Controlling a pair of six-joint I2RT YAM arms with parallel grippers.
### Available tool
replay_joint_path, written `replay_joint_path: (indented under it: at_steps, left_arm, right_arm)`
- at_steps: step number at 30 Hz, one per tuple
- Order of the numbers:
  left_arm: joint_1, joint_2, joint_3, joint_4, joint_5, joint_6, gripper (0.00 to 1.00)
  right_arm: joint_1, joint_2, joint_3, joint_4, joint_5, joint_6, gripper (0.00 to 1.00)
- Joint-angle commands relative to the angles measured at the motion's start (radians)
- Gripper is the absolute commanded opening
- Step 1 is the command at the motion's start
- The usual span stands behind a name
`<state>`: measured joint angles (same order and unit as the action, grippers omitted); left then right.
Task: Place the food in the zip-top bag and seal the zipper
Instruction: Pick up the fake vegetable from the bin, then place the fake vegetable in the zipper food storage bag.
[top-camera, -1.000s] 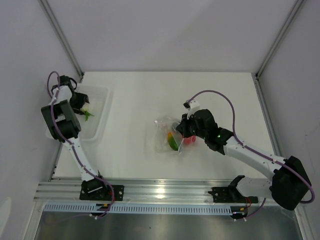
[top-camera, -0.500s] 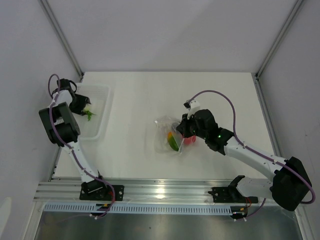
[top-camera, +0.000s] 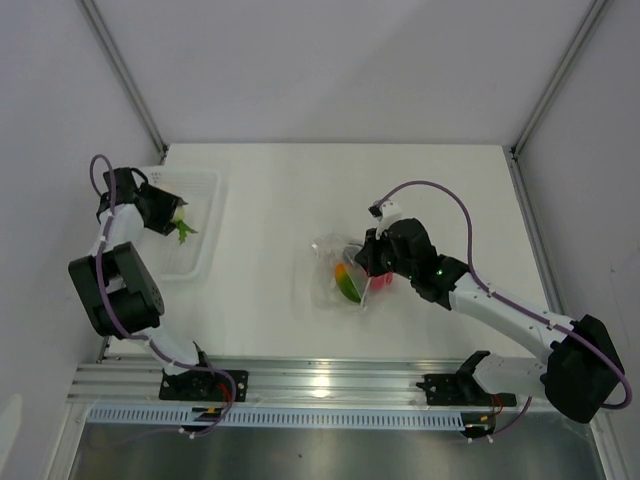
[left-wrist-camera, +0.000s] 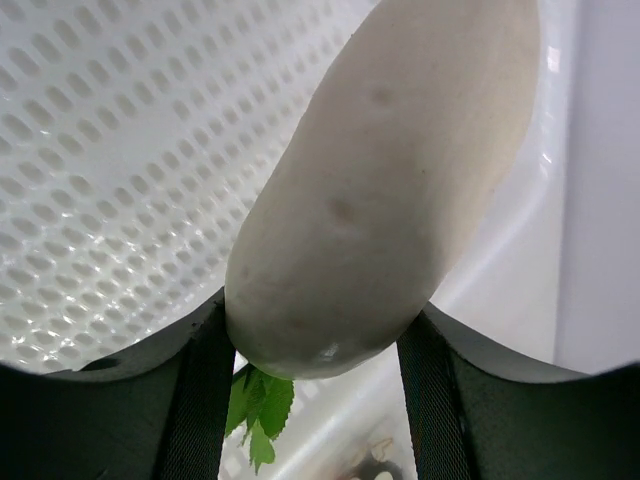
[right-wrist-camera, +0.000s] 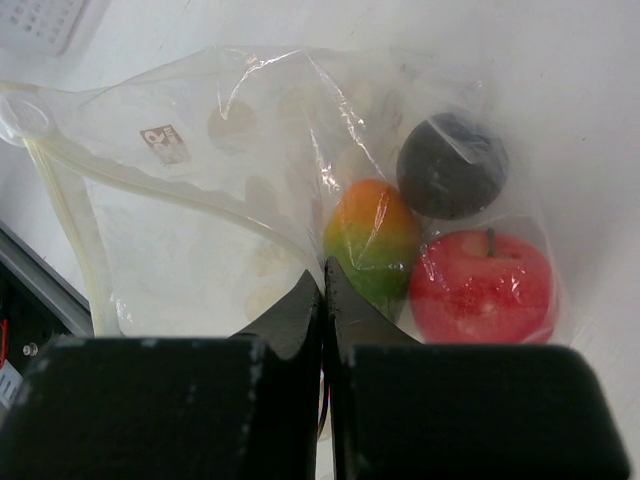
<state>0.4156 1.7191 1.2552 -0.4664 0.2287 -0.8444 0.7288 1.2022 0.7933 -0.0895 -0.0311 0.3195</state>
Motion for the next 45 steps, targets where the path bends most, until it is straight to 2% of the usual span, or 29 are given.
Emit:
replay_joint_path:
  at_steps: [1, 8, 12, 16, 19, 23, 28, 33, 34, 36, 41, 45]
  left_arm:
    - [0.003, -0.147, -0.101, 0.107, 0.116, 0.027, 0.01]
    - [-0.038, -0.381, -0.252, 0.183, 0.262, 0.041, 0.01]
    - [-0.064, -0.53, -0.335, 0.173, 0.294, 0.071, 0.01]
    - [-0.089, -0.734, -0.45, 0.221, 0.376, 0.094, 0.01]
    - [-0.127, -0.802, -0.496, 0.199, 0.461, 0.134, 0.01]
    - [-0.237, -0.91, -0.514, 0.155, 0.52, 0.191, 0.0]
    - [-0.319, -0.957, -0.523, 0.109, 0.641, 0.214, 0.01]
    - [-0.405, -0.948, -0.511, 0.022, 0.637, 0.232, 0.01]
    - [-0.47, -0.941, -0.507, 0.015, 0.629, 0.226, 0.0]
    - [-0.521, -0.916, -0.508, 0.017, 0.617, 0.194, 0.01]
    - [-0.734, -0.854, -0.493, 0.037, 0.597, 0.122, 0.01]
    - [-0.859, -0.8, -0.528, 0.064, 0.602, -0.008, 0.01]
  right_arm:
    - [-0.005, -0.01, 0.06, -0.019, 0.025, -0.016, 0.0]
    - [-0.005, -0.003, 0.087, -0.049, 0.016, -0.008, 0.0]
    - [-0.005, -0.004, 0.09, -0.061, 0.014, -0.005, 0.0]
    - [-0.005, -0.003, 0.092, -0.075, 0.008, -0.008, 0.0]
    - [-0.006, -0.001, 0.096, -0.082, 0.002, -0.011, 0.0]
    - [-0.005, 0.003, 0.099, -0.093, -0.001, -0.014, 0.0]
    - [-0.005, 0.01, 0.103, -0.101, 0.003, -0.019, 0.0]
    - [-0.006, 0.014, 0.101, -0.101, 0.007, -0.016, 0.0]
    - [-0.006, 0.016, 0.103, -0.101, 0.007, -0.016, 0.0]
    - [-0.005, 0.016, 0.101, -0.101, 0.008, -0.016, 0.0]
    - [-0.002, 0.02, 0.107, -0.104, 0.016, -0.019, 0.0]
    - [-0.003, 0.011, 0.116, -0.113, 0.026, -0.03, 0.0]
